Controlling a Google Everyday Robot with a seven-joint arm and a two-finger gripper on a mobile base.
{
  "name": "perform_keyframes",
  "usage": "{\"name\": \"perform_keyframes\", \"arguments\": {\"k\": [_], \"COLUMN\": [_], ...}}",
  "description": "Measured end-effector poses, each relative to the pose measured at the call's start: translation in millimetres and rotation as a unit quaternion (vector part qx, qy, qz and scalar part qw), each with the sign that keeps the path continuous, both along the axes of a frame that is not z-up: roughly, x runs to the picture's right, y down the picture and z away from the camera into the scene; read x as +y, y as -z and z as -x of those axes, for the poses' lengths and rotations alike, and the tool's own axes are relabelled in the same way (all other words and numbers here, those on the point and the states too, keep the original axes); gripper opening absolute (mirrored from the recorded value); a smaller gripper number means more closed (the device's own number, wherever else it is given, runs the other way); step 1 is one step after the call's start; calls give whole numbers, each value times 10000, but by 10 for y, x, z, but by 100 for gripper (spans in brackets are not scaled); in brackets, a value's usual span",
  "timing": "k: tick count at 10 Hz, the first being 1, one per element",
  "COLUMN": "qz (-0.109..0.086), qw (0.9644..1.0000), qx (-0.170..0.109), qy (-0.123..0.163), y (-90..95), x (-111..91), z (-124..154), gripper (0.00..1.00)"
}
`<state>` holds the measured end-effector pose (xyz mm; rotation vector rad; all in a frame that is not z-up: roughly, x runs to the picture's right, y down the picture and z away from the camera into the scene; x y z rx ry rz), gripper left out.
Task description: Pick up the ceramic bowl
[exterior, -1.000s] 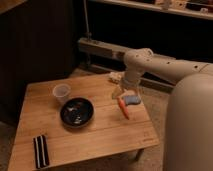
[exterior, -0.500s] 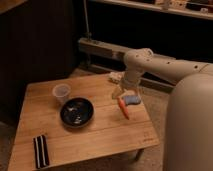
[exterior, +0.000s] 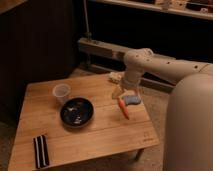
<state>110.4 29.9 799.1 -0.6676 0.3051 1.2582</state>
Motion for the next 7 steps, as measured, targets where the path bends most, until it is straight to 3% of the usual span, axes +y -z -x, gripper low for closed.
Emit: {"name": "perform_keyframes", "arguments": {"k": [5,7], "qz": [2,-112], "qw": [10000,9997], "qx": [-1,-178], "qy": [7,158], "y": [2,61], "x": [4,-4], "z": [1,82], "gripper": [80,80]}}
